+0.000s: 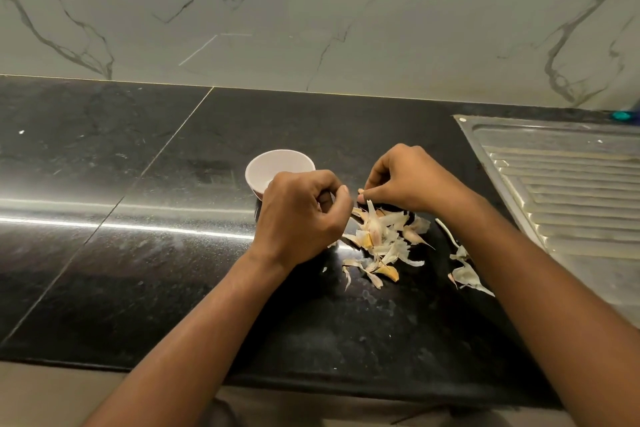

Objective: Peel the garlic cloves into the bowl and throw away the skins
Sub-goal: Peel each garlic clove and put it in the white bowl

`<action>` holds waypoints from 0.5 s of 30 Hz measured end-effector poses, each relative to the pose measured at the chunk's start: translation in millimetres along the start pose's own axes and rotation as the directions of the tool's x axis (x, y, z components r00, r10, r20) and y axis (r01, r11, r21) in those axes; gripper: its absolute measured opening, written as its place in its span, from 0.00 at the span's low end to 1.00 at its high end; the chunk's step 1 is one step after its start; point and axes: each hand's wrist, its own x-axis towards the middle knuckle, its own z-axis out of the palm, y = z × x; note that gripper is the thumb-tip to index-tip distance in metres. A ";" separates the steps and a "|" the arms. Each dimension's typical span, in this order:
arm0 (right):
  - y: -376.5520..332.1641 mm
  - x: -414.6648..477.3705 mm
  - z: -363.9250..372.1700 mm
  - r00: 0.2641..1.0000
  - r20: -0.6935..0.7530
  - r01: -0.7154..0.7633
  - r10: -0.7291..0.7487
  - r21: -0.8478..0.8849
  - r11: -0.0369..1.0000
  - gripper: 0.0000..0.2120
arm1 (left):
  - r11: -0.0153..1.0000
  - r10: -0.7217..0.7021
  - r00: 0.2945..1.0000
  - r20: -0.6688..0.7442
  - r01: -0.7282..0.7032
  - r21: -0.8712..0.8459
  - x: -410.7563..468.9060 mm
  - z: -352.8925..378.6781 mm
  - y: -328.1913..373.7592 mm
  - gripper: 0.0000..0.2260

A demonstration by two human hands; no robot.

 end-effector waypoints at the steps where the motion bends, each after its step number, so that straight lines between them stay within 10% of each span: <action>1: 0.2 -0.7 0.0 1.000 0.017 0.006 -0.007 0.005 1.000 0.05 | 1.000 0.002 1.000 0.003 -0.002 0.001 0.3 0.0 0.3 0.10; 15: 11.4 -4.5 3.4 0.991 -0.040 0.133 -0.129 0.122 0.984 0.13 | 0.997 -0.062 0.998 0.011 0.062 -0.047 3.0 2.1 -0.2 0.06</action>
